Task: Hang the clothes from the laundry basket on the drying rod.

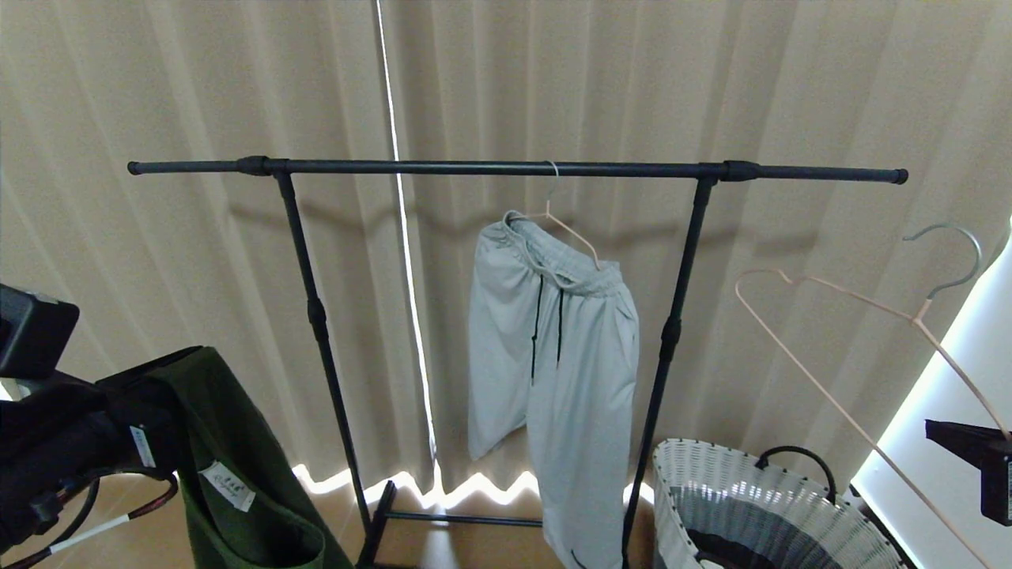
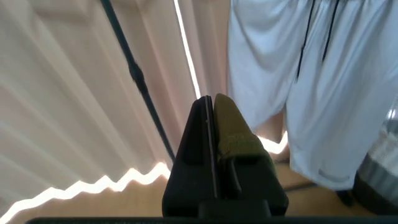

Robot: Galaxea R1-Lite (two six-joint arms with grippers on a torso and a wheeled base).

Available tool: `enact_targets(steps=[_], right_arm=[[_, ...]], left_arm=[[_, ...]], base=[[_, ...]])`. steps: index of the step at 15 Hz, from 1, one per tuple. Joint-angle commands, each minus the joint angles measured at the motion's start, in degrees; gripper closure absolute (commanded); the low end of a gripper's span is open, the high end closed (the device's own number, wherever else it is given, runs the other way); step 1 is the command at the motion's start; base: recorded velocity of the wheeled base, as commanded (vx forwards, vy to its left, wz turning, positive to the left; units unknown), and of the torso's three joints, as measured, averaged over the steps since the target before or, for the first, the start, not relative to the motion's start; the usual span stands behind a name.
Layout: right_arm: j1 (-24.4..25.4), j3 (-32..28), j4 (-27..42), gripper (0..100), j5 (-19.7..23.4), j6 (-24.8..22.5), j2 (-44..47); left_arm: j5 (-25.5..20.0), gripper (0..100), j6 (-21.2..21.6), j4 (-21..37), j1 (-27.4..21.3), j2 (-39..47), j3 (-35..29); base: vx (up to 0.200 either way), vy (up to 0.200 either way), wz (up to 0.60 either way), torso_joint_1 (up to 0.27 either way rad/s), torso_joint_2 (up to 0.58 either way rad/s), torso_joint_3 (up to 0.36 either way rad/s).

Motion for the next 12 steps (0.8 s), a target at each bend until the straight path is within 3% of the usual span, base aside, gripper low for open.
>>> enact_targets(steps=[1,11,12], right_arm=[[0.6,0.1,0.0,100,0.2,0.0,-0.3],[12.5,0.0,0.0,100,9.1,0.2,-2.0],[16.0,-0.6,0.0,100,9.1,0.2,-0.3]], left_arm=[[0.0,100,0.0,1.5,0.1,0.4,-2.4],[0.8,100,-2.9,17.0,-10.6,2.7,-14.1],[3.5,100,-3.0,20.4,-10.7,5.5,-17.6]], base=[[0.000,0.000,0.00,0.000,0.00,0.000],[0.000,0.000,0.00,0.000,0.00,0.000],[0.000,0.000,0.00,0.000,0.00,0.000]])
